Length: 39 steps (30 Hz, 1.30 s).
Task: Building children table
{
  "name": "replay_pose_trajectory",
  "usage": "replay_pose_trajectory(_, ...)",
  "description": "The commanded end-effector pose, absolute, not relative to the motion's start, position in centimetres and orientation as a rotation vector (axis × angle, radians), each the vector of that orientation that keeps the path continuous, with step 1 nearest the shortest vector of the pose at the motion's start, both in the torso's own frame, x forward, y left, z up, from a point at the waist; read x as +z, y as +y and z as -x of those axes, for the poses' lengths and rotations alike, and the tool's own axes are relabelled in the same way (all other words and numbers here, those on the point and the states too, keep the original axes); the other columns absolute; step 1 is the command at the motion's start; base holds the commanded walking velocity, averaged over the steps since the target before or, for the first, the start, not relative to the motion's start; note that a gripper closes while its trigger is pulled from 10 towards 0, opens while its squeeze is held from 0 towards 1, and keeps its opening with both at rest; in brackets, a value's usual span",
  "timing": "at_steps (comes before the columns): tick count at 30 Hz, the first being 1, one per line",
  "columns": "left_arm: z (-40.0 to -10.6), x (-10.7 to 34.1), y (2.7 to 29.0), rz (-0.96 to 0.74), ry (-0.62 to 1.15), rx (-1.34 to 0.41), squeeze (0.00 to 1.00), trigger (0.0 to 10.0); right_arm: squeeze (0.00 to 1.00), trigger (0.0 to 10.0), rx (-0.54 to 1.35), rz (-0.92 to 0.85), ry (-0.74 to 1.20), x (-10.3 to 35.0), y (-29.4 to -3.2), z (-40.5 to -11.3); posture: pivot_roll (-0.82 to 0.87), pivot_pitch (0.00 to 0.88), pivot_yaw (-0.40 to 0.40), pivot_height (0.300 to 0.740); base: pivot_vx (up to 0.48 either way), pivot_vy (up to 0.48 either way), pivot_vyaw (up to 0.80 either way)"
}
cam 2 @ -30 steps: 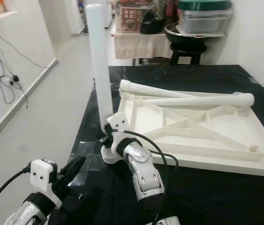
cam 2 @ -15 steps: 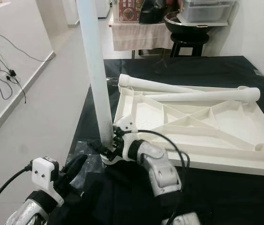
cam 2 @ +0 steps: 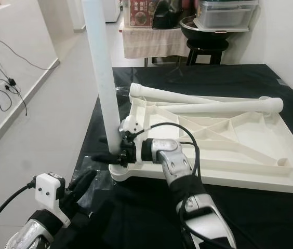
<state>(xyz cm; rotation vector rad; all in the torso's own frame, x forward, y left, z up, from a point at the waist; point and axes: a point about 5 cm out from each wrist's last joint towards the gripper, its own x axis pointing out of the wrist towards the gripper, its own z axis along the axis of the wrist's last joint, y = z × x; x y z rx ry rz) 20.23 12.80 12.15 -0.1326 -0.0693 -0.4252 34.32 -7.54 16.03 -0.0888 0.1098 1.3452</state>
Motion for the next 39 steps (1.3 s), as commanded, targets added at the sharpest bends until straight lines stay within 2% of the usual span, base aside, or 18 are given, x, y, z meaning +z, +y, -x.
replay_pose_trajectory(1,-20.2,11.7,12.8,0.125,-0.045,-0.419,0.0,10.0,0.0,0.0,1.382,0.111,0.126,15.6,-6.7,-34.2,0.04,0.039,0.02,0.74,0.0,0.0,0.0)
replay_pose_trajectory(6,-20.1,11.8,12.7,0.127,-0.047,-0.419,0.0,10.0,0.0,0.0,1.369,0.164,0.166,14.6,-7.6,-34.0,0.03,0.046,0.018,0.74,0.0,0.0,0.0)
replay_pose_trajectory(8,-20.1,11.8,12.8,0.128,-0.048,-0.419,0.0,10.0,0.0,0.0,1.268,0.247,0.217,13.4,-7.9,-33.8,0.02,0.052,0.014,0.74,0.0,0.0,0.0)
replay_pose_trajectory(9,-20.0,11.8,12.8,0.128,-0.048,-0.419,0.0,10.0,0.0,0.0,1.151,0.279,0.251,12.7,-8.0,-33.6,0.03,0.062,0.003,0.74,0.0,0.0,0.0)
replay_pose_trajectory(10,-20.0,11.8,12.8,0.128,-0.048,-0.419,0.0,10.0,0.0,0.0,1.151,0.279,0.251,12.7,-8.0,-33.6,0.03,0.062,0.003,0.74,0.0,0.0,0.0)
replay_pose_trajectory(12,-19.9,11.9,12.8,0.128,-0.049,-0.418,0.0,10.0,0.0,0.0,0.809,0.2,0.27,12.1,-8.3,-32.4,0.02,0.074,0.0,0.74,0.0,0.0,0.0)
replay_pose_trajectory(13,-19.9,11.9,12.8,0.128,-0.049,-0.418,0.0,10.0,0.0,0.0,0.809,0.2,0.27,12.1,-8.3,-32.4,0.02,0.074,0.0,0.74,0.0,0.0,0.0)
replay_pose_trajectory(14,-19.9,12.0,13.0,0.127,-0.049,-0.416,0.0,10.0,0.0,0.0,0.723,0.156,0.279,11.8,-8.6,-30.6,0.0,0.078,0.013,0.74,0.0,0.0,0.0)
replay_pose_trajectory(17,-19.8,12.0,13.1,0.125,-0.048,-0.417,0.0,10.0,0.0,0.0,0.717,0.106,0.288,11.5,-9.2,-28.5,0.0,0.077,0.018,0.74,0.0,0.0,0.0)
replay_pose_trajectory(21,-19.8,11.9,13.2,0.128,-0.041,-0.426,0.0,10.0,0.0,0.0,0.82,0.115,0.288,11.5,-8.9,-28.3,0.0,0.076,0.023,0.74,0.0,0.0,0.0)
replay_pose_trajectory(22,-19.8,11.9,13.2,0.128,-0.039,-0.428,0.0,10.0,0.0,0.9,0.843,0.119,0.285,11.7,-8.8,-28.4,0.0,0.073,0.022,0.74,0.0,0.0,0.0)
replay_pose_trajectory(23,-19.8,11.9,13.2,0.128,-0.039,-0.428,0.0,10.0,0.0,0.9,0.843,0.119,0.285,11.7,-8.8,-28.4,0.0,0.073,0.022,0.74,0.0,0.0,0.0)
replay_pose_trajectory(24,-19.8,11.9,13.2,0.128,-0.038,-0.428,0.0,10.0,0.0,10.0,0.892,0.072,0.282,12.0,-8.4,-28.2,0.0,0.071,0.02,0.74,0.0,0.0,0.0)
replay_pose_trajectory(27,-19.8,11.8,13.2,0.126,-0.038,-0.426,0.0,10.0,0.0,10.0,0.948,0.028,0.276,12.4,-8.1,-28.1,0.01,0.067,0.02,0.74,0.0,0.0,0.0)
replay_pose_trajectory(31,-19.8,11.8,13.2,0.126,-0.039,-0.421,0.0,10.0,0.0,10.0,1.218,0.0,0.264,13.7,-8.1,-27.1,0.01,0.059,0.019,0.74,0.0,0.0,0.0)
replay_pose_trajectory(33,-19.8,11.8,13.2,0.127,-0.038,-0.421,0.0,10.0,0.0,10.0,1.232,0.021,0.268,13.9,-8.4,-27.1,0.01,0.059,0.019,0.74,0.0,0.0,0.0)
replay_pose_trajectory(34,-19.8,11.7,13.2,0.129,-0.038,-0.421,0.0,10.0,0.95,10.0,1.221,0.035,0.271,13.9,-8.7,-27.3,0.01,0.056,0.017,0.74,0.0,0.0,0.0)
replay_pose_trajectory(39,-19.8,11.7,13.1,0.131,-0.037,-0.422,0.0,10.0,1.0,10.0,1.205,0.047,0.283,13.7,-9.0,-27.4,0.01,0.055,0.015,0.74,0.0,0.0,0.0)
